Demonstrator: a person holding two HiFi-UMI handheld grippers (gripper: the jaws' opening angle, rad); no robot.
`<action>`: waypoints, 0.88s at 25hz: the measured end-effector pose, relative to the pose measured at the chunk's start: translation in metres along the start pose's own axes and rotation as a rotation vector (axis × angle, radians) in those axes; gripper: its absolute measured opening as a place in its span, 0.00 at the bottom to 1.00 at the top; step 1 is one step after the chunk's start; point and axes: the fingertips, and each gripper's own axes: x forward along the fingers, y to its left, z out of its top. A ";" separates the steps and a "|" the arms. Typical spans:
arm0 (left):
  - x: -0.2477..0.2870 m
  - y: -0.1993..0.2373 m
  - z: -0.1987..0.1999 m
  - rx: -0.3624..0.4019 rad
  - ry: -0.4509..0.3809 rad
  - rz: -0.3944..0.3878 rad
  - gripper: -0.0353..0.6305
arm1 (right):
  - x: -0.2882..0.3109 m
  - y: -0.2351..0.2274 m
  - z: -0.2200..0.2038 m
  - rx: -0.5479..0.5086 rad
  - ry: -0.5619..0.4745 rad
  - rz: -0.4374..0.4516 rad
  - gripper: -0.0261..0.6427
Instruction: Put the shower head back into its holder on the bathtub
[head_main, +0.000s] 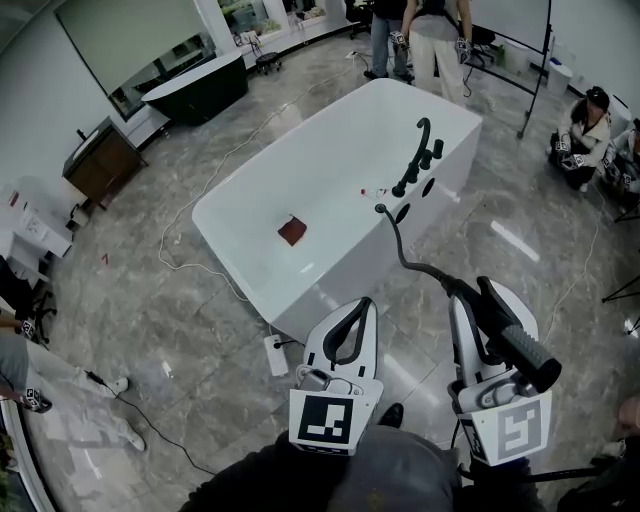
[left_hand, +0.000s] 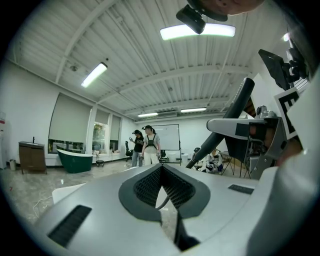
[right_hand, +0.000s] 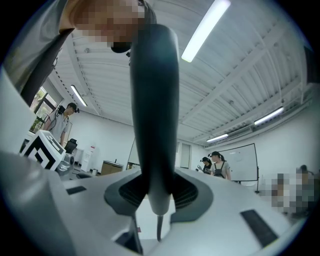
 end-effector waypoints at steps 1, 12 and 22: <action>-0.001 -0.003 -0.001 -0.004 0.000 0.008 0.06 | -0.003 -0.001 0.001 -0.002 0.000 0.008 0.23; -0.007 0.003 -0.018 -0.014 0.037 0.068 0.06 | 0.002 -0.014 0.004 0.001 -0.001 0.033 0.23; 0.055 0.034 -0.039 -0.068 0.060 0.000 0.06 | 0.054 -0.029 -0.020 -0.031 0.063 0.006 0.23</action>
